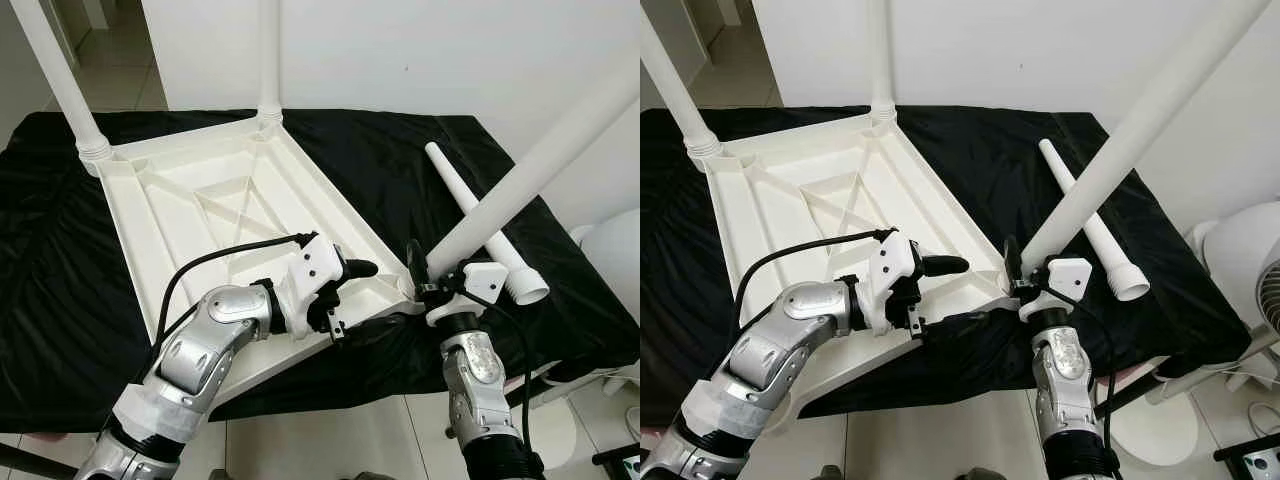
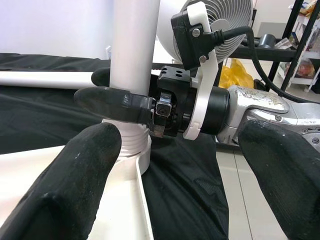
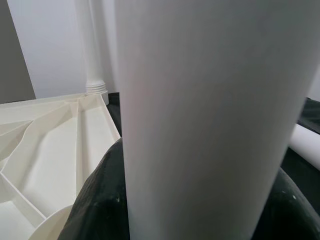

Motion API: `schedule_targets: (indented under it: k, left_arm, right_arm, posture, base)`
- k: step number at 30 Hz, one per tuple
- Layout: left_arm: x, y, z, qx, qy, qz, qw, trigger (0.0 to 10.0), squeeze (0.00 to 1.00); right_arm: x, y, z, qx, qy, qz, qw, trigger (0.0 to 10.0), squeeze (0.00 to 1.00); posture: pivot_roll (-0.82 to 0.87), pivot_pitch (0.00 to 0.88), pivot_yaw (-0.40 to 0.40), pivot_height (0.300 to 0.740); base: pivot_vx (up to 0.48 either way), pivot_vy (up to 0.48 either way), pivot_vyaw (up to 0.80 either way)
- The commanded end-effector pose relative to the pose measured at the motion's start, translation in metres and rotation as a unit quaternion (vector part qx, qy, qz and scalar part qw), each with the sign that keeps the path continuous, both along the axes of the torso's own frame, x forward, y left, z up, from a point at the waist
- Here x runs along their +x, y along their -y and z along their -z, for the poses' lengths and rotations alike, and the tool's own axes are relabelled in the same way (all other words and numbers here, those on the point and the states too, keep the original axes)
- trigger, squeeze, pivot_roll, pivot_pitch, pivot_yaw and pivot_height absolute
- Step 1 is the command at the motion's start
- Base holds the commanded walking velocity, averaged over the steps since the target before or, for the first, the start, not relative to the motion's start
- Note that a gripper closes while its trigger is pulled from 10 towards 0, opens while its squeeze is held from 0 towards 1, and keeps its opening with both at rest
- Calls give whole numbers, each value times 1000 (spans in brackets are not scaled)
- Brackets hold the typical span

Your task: Building children table

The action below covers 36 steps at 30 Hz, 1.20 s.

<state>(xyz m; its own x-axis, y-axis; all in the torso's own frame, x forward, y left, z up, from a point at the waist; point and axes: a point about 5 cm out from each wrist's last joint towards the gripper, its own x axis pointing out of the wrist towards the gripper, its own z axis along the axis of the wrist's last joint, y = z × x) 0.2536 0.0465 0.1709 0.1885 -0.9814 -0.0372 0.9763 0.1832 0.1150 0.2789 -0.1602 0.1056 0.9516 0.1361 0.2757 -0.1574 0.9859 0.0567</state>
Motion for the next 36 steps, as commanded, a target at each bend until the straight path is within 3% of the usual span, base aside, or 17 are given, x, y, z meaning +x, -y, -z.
schedule_targets:
  k: [1, 7, 16, 24, 31, 33, 36]
  left_arm:
    - [-2, 2, -2, 1, 3, 8, 1000, 10000, 0]
    - [-3, 3, -2, 1, 3, 11, 1000, 10000, 0]
    - [-3, 3, -2, 1, 4, 12, 1000, 10000, 0]
    - [-4, 3, -2, 0, 5, 11, 1000, 10000, 0]
    - [-4, 2, -2, 0, 6, 7, 1000, 10000, 0]
    - [-5, 2, -2, -1, 5, 6, 1000, 10000, 0]
    - [-5, 3, -2, -2, 5, 5, 1000, 10000, 0]
  right_arm:
    - [-5, -7, 22, -13, -62, -16, 998, 10000, 0]
    - [9, 1, 27, -37, -133, -21, 990, 10000, 0]
    - [14, 3, 23, -56, -145, -50, 987, 10000, 0]
    - [13, 8, 27, -51, -165, -40, 984, 10000, 0]
    - [12, 1, 23, -26, -152, 18, 988, 10000, 0]
    - [14, -5, 17, 13, -141, 92, 986, 10000, 0]
    - [17, -11, 13, 33, -141, 134, 980, 10000, 0]
  posture:
    - [35, 0, -37, 740]
    - [32, 0, -38, 740]
    - [29, 0, -40, 740]
    - [35, 0, -46, 740]
    - [39, 0, -51, 740]
    - [37, 0, -54, 740]
    - [37, 0, -55, 740]
  base:
    - [0, 0, 0]
    - [0, 0, 0]
    - [0, 0, 0]
    - [0, 0, 0]
    - [0, 0, 0]
    - [0, 0, 0]
    - [0, 0, 0]
